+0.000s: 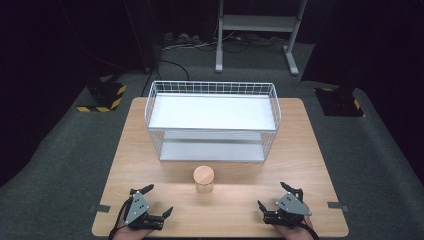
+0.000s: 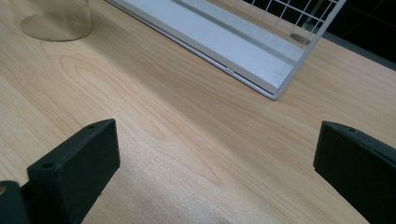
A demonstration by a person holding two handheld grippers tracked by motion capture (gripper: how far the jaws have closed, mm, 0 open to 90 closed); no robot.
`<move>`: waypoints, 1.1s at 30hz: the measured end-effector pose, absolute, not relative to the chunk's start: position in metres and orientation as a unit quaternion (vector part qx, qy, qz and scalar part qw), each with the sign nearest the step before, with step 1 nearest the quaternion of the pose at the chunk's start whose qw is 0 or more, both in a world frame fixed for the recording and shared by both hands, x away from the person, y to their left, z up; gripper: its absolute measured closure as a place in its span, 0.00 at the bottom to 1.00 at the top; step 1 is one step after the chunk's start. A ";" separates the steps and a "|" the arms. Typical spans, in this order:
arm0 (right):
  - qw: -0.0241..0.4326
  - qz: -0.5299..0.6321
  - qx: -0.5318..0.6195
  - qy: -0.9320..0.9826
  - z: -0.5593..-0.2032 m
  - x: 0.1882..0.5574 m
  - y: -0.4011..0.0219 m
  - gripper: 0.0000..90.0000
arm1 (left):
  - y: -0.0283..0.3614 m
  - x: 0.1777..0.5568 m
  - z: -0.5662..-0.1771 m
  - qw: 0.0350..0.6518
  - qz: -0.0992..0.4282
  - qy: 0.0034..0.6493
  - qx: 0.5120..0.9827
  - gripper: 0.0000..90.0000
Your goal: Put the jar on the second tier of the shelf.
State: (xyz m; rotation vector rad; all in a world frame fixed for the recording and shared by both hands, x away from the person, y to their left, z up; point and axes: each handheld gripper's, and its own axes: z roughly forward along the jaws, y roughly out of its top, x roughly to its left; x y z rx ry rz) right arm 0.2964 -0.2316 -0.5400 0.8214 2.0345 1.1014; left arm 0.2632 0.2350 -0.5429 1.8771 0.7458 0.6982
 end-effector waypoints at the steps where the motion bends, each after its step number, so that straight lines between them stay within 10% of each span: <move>1: 0.335 0.423 0.316 0.780 -0.540 0.296 -0.232 0.00 | 0.235 0.263 -0.543 0.479 0.287 0.306 0.771 0.00; 33: 0.326 0.441 0.315 0.775 -0.539 0.296 -0.235 0.00 | 0.231 0.265 -0.543 0.450 0.290 0.311 0.785 0.00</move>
